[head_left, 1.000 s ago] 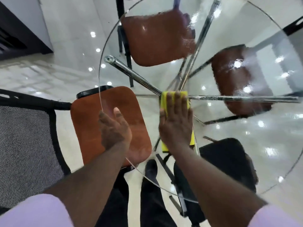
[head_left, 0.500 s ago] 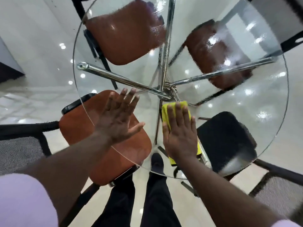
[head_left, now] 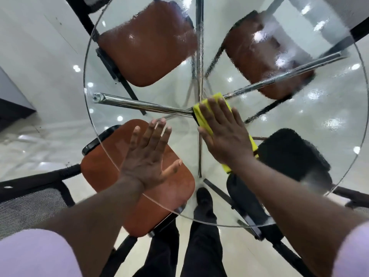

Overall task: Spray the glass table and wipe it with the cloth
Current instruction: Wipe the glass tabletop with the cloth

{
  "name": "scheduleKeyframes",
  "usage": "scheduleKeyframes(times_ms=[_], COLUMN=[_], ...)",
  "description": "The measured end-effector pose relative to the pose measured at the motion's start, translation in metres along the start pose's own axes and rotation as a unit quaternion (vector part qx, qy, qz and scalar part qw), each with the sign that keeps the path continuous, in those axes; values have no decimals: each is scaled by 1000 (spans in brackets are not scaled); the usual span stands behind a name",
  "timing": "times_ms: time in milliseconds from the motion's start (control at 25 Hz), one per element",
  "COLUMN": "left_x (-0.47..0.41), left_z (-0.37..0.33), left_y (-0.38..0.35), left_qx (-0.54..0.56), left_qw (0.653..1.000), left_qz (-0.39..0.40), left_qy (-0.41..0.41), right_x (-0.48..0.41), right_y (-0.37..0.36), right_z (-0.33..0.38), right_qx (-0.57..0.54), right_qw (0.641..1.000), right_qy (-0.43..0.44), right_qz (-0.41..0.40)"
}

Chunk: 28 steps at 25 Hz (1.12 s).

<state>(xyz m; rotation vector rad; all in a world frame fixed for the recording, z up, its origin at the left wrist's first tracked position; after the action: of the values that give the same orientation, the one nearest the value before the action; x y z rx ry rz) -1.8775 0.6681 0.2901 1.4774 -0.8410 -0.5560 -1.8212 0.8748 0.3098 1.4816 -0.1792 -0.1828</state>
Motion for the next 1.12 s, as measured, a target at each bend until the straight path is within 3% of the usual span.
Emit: scheduleKeyframes(times_ms=[120, 360, 560, 640, 680, 720, 760, 800, 840, 880, 920, 960, 1040, 1080, 1120], left_x=[0, 0, 0, -1, -1, -1, -1, -2, -2, -1, -1, 0, -1, -1, -1], left_z=[1, 2, 2, 4, 2, 2, 4, 6, 4, 3, 4, 4, 3, 4, 6], left_y=[-2, -4, 0, -2, -3, -3, -3, -3, -2, -1, 1, 2, 0, -2, -4], left_qx=[2, 1, 18, 19, 22, 22, 18, 17, 20, 26, 29, 32, 35, 36, 37], left_qw=[1000, 1000, 1000, 1000, 1000, 1000, 1000, 1000, 1000, 1000, 999, 999, 999, 999, 999], left_qz=[-2, -2, -3, 1, 3, 3, 4, 9, 12, 9, 1, -6, -11, -13, -12], left_qy=[0, -2, 1, 3, -1, 1, 8, 11, 11, 13, 19, 24, 22, 23, 28], right_x=[5, -151, -17, 20, 25, 22, 14, 9, 19, 41, 63, 81, 96, 91, 81], right_y=[1, -1, 0, 3, 4, 4, 4, 9, 12, 3, -5, -9, -9, -7, -5], right_z=[-12, 63, 3, -4, -10, -26, -40, -48, -55, -48, -29, -6, -2, -22, -46], right_qx=[0, -14, -27, 7, 46, 49, 37, 11, -18, -52, -61, -59, 11, 29, 31], right_qw=[1000, 994, 999, 996, 978, 967, 977, 996, 996, 979, 973, 988, 990, 976, 980], right_qy=[10, 110, -41, 88, 199, 246, 209, 91, -86, -196, -221, -142, 135, 208, 188], right_qz=[7, -14, -22, 10, 36, 46, 37, 16, -17, -23, -24, -24, 27, 50, 51])
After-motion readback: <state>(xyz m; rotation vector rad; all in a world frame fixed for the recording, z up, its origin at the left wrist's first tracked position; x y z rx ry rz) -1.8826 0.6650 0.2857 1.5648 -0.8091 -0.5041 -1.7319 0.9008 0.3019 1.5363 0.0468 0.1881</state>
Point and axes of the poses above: each hand's wrist, its own x-axis away from the middle knuckle, its own y-axis out of the back of the hand, z = x × y, the point moved 8 cm from there along -x, towards the middle knuckle
